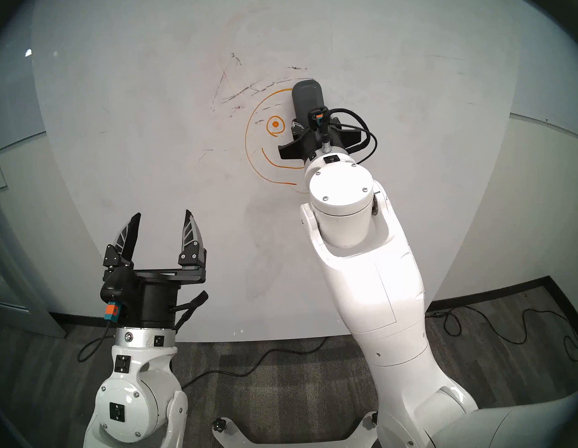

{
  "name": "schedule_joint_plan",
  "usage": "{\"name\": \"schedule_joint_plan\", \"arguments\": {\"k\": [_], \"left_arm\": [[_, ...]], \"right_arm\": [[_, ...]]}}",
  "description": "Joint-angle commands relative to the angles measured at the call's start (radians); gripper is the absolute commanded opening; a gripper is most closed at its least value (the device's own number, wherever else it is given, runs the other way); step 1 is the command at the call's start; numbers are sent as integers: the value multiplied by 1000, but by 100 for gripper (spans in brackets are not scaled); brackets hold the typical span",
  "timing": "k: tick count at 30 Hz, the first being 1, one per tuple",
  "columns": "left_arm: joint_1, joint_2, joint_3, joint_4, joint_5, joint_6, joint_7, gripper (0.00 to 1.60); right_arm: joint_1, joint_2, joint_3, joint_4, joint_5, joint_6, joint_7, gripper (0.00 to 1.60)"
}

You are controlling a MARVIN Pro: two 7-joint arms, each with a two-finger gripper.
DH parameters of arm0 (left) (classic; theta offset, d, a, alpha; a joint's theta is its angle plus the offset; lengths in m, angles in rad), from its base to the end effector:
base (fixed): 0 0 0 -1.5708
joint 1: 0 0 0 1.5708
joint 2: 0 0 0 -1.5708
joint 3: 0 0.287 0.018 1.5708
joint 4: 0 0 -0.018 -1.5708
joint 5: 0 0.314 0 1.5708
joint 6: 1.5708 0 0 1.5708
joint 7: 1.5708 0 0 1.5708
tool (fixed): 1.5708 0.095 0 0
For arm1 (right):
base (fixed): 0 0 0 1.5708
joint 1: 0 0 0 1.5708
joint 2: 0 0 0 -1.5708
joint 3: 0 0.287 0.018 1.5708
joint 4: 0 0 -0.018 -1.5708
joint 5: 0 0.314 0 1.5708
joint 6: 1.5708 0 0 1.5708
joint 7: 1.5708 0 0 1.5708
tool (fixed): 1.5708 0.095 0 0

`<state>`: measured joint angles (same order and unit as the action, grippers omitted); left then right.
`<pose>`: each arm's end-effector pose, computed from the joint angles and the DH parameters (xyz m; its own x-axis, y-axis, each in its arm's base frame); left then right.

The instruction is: Erase all marks on the whiteboard with the eraser

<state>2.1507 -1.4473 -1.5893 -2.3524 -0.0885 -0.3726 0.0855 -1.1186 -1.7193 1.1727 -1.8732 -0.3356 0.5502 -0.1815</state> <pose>0.2495 0.0155 -0.1523 -0.5409 0.0154 0.8409 0.0020 -0.9998 0.0196 0.4413 0.1616 -0.0123 -0.3053 0.2187 0.9268 -0.0011 -0.9734 0.2293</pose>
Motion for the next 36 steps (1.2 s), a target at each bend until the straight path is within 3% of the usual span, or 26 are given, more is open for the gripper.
{"name": "schedule_joint_plan", "arguments": {"k": [1, 19, 36], "left_arm": [[-1, 1, -1, -19, -1, -2, -1, 160], [0, 1, -1, -20, -1, -2, -1, 160], [-1, 1, -1, -19, -1, -2, -1, 160]], "right_arm": [[13, -23, -25, -35, -12, 3, -15, 0], [39, -49, -56, 24, -37, -3, -50, 0], [96, -18, 37, 69, -24, -29, -36, 0]]}}
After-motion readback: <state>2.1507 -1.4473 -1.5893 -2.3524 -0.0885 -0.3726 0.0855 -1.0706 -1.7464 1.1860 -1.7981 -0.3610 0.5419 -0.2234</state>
